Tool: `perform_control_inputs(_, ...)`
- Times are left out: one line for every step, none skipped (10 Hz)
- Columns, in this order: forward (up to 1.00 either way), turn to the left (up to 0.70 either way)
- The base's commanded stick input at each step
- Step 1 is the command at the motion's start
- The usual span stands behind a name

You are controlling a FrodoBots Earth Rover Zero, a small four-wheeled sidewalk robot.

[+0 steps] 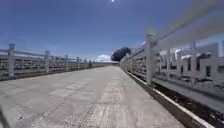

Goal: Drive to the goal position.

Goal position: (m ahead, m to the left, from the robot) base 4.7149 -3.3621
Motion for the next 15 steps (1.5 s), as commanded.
perform_control_inputs(0.45, 0.0)
perform_control_inputs(0.45, 0.0)
perform_control_inputs(0.45, 0.0)
perform_control_inputs(0.45, 0.0)
perform_control_inputs(0.45, 0.0)
perform_control_inputs(0.67, 0.0)
perform_control_inputs(0.7, 0.0)
perform_control_inputs(0.7, 0.0)
perform_control_inputs(0.7, 0.0)
perform_control_inputs(0.7, 0.0)
perform_control_inputs(0.7, 0.0)
perform_control_inputs(0.7, 0.03)
perform_control_inputs(0.7, 0.07)
perform_control_inputs(0.7, 0.03)
perform_control_inputs(0.7, 0.0)
